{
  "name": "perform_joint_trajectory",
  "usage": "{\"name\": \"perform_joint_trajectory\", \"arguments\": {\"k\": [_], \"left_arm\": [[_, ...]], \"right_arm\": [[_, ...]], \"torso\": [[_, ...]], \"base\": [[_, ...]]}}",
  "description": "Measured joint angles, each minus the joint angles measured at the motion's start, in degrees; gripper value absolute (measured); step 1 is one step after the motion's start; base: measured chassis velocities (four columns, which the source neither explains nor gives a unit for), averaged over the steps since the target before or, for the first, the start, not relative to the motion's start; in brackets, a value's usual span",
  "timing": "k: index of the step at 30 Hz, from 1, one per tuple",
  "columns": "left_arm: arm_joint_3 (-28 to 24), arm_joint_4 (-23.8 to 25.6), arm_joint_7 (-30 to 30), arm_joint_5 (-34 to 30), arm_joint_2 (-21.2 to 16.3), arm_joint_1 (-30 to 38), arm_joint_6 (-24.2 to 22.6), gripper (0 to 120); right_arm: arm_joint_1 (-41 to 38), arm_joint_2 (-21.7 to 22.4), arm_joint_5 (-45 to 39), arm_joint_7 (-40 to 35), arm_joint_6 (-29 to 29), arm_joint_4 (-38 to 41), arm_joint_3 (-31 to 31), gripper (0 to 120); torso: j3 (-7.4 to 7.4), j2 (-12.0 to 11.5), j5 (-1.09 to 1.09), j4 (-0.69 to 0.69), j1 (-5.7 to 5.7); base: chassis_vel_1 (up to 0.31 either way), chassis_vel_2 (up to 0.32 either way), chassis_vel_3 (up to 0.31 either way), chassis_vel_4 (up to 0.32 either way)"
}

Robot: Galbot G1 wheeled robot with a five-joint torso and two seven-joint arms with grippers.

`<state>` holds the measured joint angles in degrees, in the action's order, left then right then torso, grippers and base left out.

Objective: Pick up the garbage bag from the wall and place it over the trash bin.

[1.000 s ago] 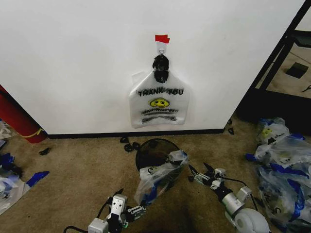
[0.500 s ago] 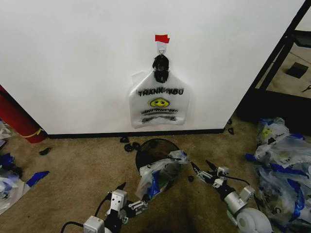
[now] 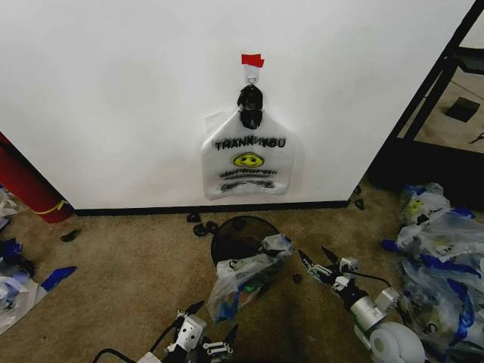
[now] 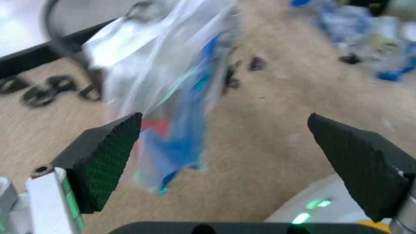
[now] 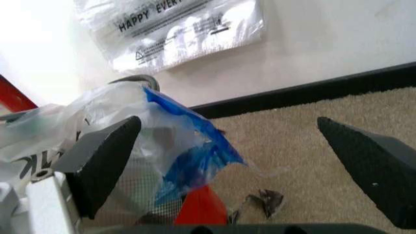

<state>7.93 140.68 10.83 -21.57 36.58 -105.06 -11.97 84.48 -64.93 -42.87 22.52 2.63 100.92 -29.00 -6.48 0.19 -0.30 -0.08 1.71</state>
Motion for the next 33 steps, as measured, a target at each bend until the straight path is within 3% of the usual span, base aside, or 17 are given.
{"name": "perform_joint_trajectory", "arguments": {"k": [3, 9, 16, 20, 22, 27, 33], "left_arm": [[0.4, 0.5, -3.2, -0.2, -1.9, 0.8, 1.7, 100], [1.3, 2.5, -3.9, -3.8, -3.1, 3.3, 3.8, 100], [1.1, 2.7, 1.3, -17.1, -0.9, 15.4, 2.5, 100], [1.1, 1.6, 2.7, -20.3, 0.6, 18.8, 1.7, 100], [-0.1, -0.7, 4.1, -23.7, 2.4, 23.2, 0.5, 100], [-2.7, -5.7, 7.8, -32.9, 5.1, 34.5, -4.6, 100], [-4.0, -11.4, 9.4, -38.9, 5.7, 43.5, -9.0, 100]], "right_arm": [[0.1, 0.2, 0.2, 0.9, 0.2, 0.3, -0.6, 100], [0.9, 0.5, 0.9, 3.6, 1.7, 1.1, -2.3, 100], [3.1, -0.5, 1.2, 7.8, 5.5, 4.0, -6.7, 100], [4.3, -1.4, 2.0, 8.6, 7.6, 5.7, -8.9, 100], [6.0, -2.4, 2.9, 9.3, 9.2, 8.2, -11.0, 100], [9.1, -3.7, 3.9, 9.5, 10.3, 12.5, -12.2, 100], [9.6, -3.6, 3.8, 9.5, 9.8, 15.3, -11.4, 100]], "torso": [[0.0, 0.0, 0.0, 0.0, 0.0], [0.0, 0.0, 0.01, 0.0, 0.0], [0.0, 0.0, -0.01, -0.01, 0.0], [0.0, 0.0, 0.01, -0.02, 0.0], [0.0, 0.0, 0.0, 0.04, 0.0], [0.0, 0.0, 0.0, -0.04, 0.0], [0.0, 0.0, -0.01, 0.0, 0.0]], "base": [[0.0, 0.0, 0.0, 0.0], [0.0, 0.0, 0.0, 0.0], [0.0, 0.0, 0.0, 0.0], [0.0, 0.0, 0.0, 0.0], [0.0, 0.0, 0.0, 0.0], [0.0, 0.0, 0.0, 0.0], [0.0, 0.0, 0.0, 0.0]]}}
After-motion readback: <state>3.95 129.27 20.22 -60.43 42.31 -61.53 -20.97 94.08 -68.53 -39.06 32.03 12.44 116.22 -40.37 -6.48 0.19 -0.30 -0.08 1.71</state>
